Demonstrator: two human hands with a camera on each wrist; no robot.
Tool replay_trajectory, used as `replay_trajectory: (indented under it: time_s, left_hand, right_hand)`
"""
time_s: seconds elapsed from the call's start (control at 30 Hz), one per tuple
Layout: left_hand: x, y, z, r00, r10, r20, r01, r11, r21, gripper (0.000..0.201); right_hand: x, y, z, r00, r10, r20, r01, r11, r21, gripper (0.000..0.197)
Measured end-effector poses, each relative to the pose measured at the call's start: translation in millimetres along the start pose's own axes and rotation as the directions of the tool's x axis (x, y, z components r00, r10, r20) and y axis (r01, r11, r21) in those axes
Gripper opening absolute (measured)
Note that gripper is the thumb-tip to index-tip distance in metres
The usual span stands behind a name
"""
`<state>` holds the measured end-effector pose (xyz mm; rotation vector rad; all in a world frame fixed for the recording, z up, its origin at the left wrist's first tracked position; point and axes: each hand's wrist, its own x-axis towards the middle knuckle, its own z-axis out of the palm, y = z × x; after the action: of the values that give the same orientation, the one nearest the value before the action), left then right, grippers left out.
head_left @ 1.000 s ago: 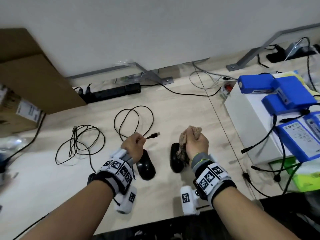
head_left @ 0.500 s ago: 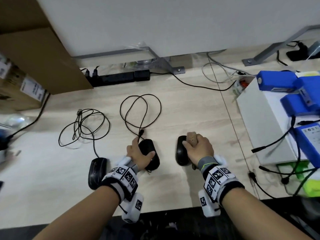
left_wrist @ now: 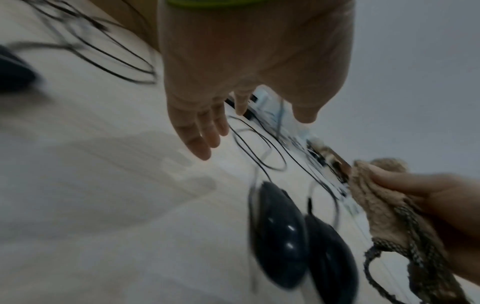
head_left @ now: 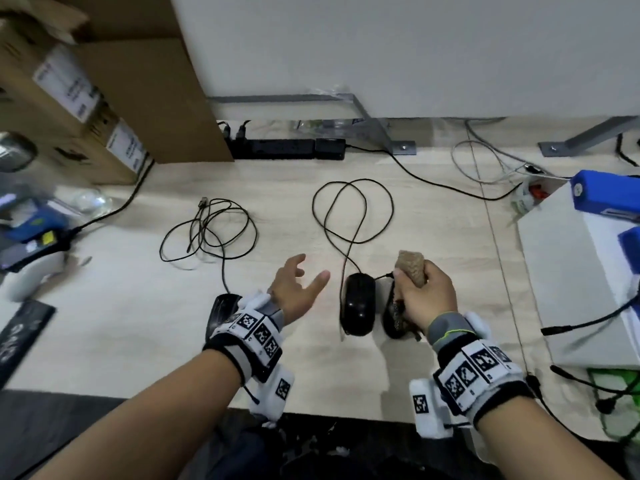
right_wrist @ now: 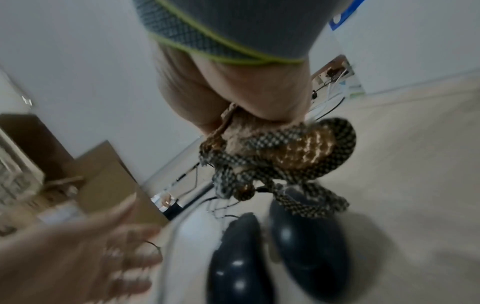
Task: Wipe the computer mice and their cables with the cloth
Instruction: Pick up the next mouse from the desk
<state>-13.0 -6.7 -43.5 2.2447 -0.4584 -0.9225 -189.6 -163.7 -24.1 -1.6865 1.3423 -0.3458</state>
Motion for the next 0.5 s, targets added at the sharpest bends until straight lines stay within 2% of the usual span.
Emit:
replay_trajectory:
  time_s: [0.07,0.13,0.17,0.23,0.27,0.3,0.37,0.43,0.5]
  left_hand:
    - [-8.0,-33.4,-44.1,0.988,-0.047,-0.146,0.040,0.998,-0.048,0.061]
    - [-14.9,-62.4,-78.4,0.960,-0.073,-0.270,0.085,0.996,0.033,0.052]
    - [-18.8,-75.7,-91.5,0.944,-0.081,-0.320,0.117,0.989,0.095,0.051]
    - [-29.3,-105.3,-117.6,0.916,-0.134,-0.377,0.209,0.964,0.163,0.058]
    - [-32.8,-114.4,-119.5,0.915,-0.170,-0.365,0.247,0.953,0.177,0.064]
    - [-35.6,-124.8,-122.7,0.922,-0.200,-0.333,0.270,0.946,0.180,0.072]
    - [-38.9,-135.0,-119.1,0.949,-0.219,-0.227,0.267,0.942,0.204,0.088]
    - [-35.9,-139.9,-115.5,0.963,-0.192,-0.189,0.238,0.935,0.263,0.104]
    - [-25.7,-143.9,-115.4,0.973,-0.162,-0.164,0.211,0.912,0.351,0.115]
  right_hand:
    - [-6.6,-25.0,21.8,0.998,0.007,0.060,-0.017,0.987,0.161,0.012]
    - [-11.1,-40.3,39.8,0.993,0.043,0.112,-0.076,0.950,0.303,0.008]
    - [-14.2,-47.7,48.9,0.981,0.088,0.173,-0.152,0.905,0.397,0.009]
    - [-27.5,-66.1,79.4,0.916,0.169,0.364,-0.369,0.713,0.597,0.014]
    - [-32.8,-70.4,89.3,0.873,0.189,0.450,-0.468,0.591,0.658,0.020]
    - [-39.1,-77.1,102.2,0.832,0.193,0.519,-0.538,0.506,0.674,0.027]
    - [-49.4,-87.3,121.1,0.753,0.197,0.628,-0.647,0.392,0.654,0.036]
    - [-58.1,-97.5,138.1,0.679,0.189,0.709,-0.726,0.317,0.611,0.033]
    - [-66.4,-105.0,153.7,0.657,0.170,0.734,-0.747,0.279,0.604,0.033]
